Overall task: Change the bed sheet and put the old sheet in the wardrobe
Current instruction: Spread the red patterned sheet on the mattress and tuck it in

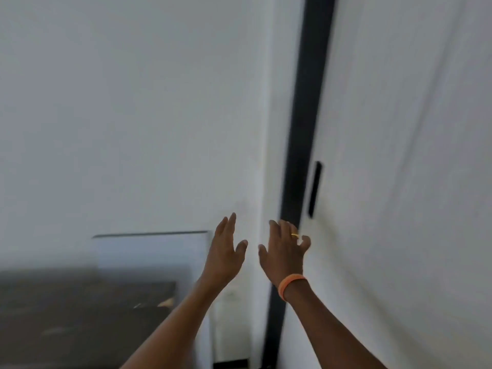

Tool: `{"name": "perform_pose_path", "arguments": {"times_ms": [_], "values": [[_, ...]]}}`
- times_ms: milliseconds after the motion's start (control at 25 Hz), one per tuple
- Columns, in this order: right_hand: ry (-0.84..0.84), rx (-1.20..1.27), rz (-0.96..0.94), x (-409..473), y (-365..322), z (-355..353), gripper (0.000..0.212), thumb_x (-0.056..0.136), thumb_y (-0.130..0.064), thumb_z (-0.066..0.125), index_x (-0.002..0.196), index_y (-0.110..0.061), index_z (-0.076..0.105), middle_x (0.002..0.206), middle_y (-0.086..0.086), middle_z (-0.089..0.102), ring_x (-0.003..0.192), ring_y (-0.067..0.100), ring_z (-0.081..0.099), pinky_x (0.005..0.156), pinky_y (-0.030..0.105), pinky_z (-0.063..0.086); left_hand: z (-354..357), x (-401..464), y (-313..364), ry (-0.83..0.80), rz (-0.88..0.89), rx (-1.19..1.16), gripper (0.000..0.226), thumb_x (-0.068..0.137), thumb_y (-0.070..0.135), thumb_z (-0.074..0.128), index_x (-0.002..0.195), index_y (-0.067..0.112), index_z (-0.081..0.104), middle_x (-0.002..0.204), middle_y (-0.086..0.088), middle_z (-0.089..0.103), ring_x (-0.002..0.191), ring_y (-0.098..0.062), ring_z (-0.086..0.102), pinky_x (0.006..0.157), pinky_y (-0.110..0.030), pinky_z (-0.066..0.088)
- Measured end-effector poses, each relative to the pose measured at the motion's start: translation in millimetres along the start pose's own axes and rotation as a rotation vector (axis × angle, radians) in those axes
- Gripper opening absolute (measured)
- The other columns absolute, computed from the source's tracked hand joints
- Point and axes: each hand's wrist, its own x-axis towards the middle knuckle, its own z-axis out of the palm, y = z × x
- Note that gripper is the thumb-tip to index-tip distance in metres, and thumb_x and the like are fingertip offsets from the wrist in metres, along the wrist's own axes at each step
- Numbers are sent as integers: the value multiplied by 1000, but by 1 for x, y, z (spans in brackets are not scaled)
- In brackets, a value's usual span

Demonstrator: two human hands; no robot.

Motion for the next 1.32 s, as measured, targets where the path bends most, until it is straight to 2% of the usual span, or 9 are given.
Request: {"name": "perform_pose_path", "arguments": {"times_ms": [120, 240, 320, 440, 560, 760, 880, 1120, 1320], "values": [[-257, 159, -139, -50, -78, 13, 58, 88, -41, 58, 138, -18, 40, 137, 6, 45, 130, 30, 39, 101, 54, 28, -79, -82, -49, 127, -266, 129, 72, 97, 24, 56, 157, 20, 16, 163, -5, 19, 151, -19, 15, 121, -35, 19], [-415, 314, -340, -129, -174, 9, 53, 88, -43, 56, 134, -21, 42, 132, 3, 50, 122, 26, 47, 97, 48, 32, -162, -201, -83, 324, -511, 213, 68, 96, 23, 58, 155, 15, 24, 158, -8, 27, 148, -20, 23, 119, -31, 21], [-490, 452, -495, -196, -233, -5, 54, 85, -43, 58, 133, -22, 45, 129, 1, 54, 117, 24, 52, 95, 46, 35, -205, -294, -95, 482, -673, 257, 63, 94, 20, 61, 150, 10, 33, 150, -12, 39, 140, -25, 38, 114, -31, 31], [-655, 595, -677, -308, -293, -37, 52, 86, -39, 58, 133, -21, 44, 126, -1, 57, 115, 23, 54, 95, 45, 34, -245, -439, -84, 627, -890, 248, 56, 94, 20, 63, 145, 12, 42, 141, -11, 48, 121, -25, 55, 102, -34, 46], [-809, 625, -911, -443, -331, -86, 51, 87, -40, 56, 134, -22, 43, 125, -4, 61, 116, 22, 55, 95, 42, 31, -277, -604, -46, 856, -1098, 249, 52, 93, 18, 65, 142, 13, 47, 140, -9, 50, 111, -22, 60, 90, -30, 50], [-986, 655, -1164, -660, -346, -184, 50, 87, -43, 57, 132, -24, 43, 124, -4, 63, 115, 21, 57, 94, 40, 31, -299, -855, 51, 1235, -1390, 307, 48, 91, 14, 65, 137, 8, 51, 135, -12, 55, 104, -22, 63, 88, -27, 48], [-1086, 679, -1300, -783, -332, -255, 51, 86, -42, 59, 131, -24, 44, 124, -3, 63, 114, 21, 57, 93, 40, 31, -295, -976, 108, 1375, -1518, 361, 55, 89, 17, 66, 140, 7, 47, 137, -13, 53, 115, -27, 59, 99, -37, 48], [-1135, 788, -1536, -959, -323, -378, 51, 85, -41, 61, 131, -23, 46, 124, -2, 61, 114, 21, 58, 90, 37, 30, -296, -1127, 188, 1627, -1602, 302, 58, 90, 20, 66, 142, 9, 44, 139, -12, 49, 118, -27, 56, 102, -39, 46], [-1342, 815, -1613, -1112, -328, -466, 49, 86, -38, 62, 129, -22, 47, 124, 0, 62, 114, 22, 57, 86, 36, 25, -293, -1252, 244, 1848, -1694, 240, 56, 93, 17, 64, 143, 8, 42, 143, -12, 46, 120, -27, 56, 100, -33, 45]]}}
